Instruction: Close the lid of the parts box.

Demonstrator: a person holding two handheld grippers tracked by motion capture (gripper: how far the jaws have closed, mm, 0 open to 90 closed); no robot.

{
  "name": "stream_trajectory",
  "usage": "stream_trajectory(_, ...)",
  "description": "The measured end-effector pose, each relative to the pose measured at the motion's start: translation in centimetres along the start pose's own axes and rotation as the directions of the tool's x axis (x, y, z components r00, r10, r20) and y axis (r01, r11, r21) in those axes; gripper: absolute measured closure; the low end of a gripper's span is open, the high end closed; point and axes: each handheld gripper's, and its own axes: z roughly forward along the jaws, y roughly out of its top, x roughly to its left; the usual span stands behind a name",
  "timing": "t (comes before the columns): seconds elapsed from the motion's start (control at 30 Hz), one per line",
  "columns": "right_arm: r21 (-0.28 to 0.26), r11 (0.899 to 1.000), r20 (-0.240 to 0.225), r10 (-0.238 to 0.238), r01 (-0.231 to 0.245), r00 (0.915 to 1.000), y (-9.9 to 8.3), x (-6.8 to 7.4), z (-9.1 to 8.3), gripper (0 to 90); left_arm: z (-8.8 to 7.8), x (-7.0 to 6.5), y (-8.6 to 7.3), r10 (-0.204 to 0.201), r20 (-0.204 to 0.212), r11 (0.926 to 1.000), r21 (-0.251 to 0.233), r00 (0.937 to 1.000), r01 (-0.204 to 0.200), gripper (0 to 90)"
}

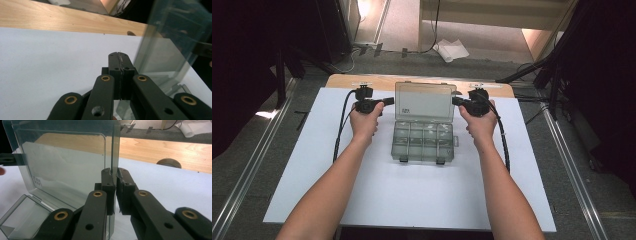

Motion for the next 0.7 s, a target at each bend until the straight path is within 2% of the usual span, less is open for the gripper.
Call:
stream_trajectory(0.03,-0.002,1.0,-0.003,-0.009,0.009,1.0,0.0,0.0,-0.1,86.4,0.3,0.1,0.1,-0.012,0.015,0.9999,0.003,0.9998,0.012,89.8)
stream_trajectory(0.13,-0.012,1.0,-0.015,-0.021,0.021,0.9997,-0.2,-0.1,-0.2,86.2,0.9,0.2,0.5,-0.013,0.045,0.9993,0.036,0.9989,0.011,89.8)
stream_trajectory(0.17,-0.014,1.0,-0.019,-0.021,0.02,0.9996,-0.3,-0.1,-0.3,86.2,1.1,0.2,0.6,-0.022,0.067,0.9991,0.038,0.9975,0.019,89.7)
stream_trajectory(0.23,-0.016,1.0,-0.03,-0.016,0.016,0.9994,-0.5,-0.3,-0.3,86.1,1.3,0.3,0.7,-0.03,0.083,0.9984,0.051,0.9961,0.026,89.7)
stream_trajectory(0.3,-0.022,1.0,-0.042,-0.019,0.018,0.9989,-0.6,-0.4,-0.3,85.9,1.4,0.4,0.6,-0.053,0.105,0.9978,0.045,0.9931,0.048,89.7)
stream_trajectory(0.37,-0.023,0.999,-0.039,-0.028,0.027,0.9988,-0.6,-0.4,-0.4,85.7,1.5,0.5,0.5,-0.052,0.117,0.9979,0.045,0.9917,0.047,89.7)
stream_trajectory(0.43,-0.031,0.999,-0.045,-0.036,0.035,0.9983,-0.7,-0.2,-0.5,85.5,1.5,0.4,0.5,-0.029,0.118,0.9985,0.049,0.9925,0.023,89.7)
stream_trajectory(0.53,-0.024,0.999,-0.052,-0.033,0.031,0.9981,-0.7,-0.1,-0.7,84.9,1.4,0.1,0.4,-0.017,0.116,0.9988,0.047,0.9931,0.012,89.7)
stream_trajectory(0.6,-0.022,0.999,-0.056,-0.035,0.034,0.9978,-0.7,-0.1,-0.8,83.6,1.3,-0.1,0.3,-0.02,0.115,0.9992,0.038,0.9932,0.015,89.7)
stream_trajectory(0.7,-0.027,0.999,-0.087,-0.029,0.027,0.9958,-0.8,-0.1,-1.3,79.5,1.1,-0.4,0.2,-0.014,0.112,0.9995,0.029,0.9936,0.011,89.7)
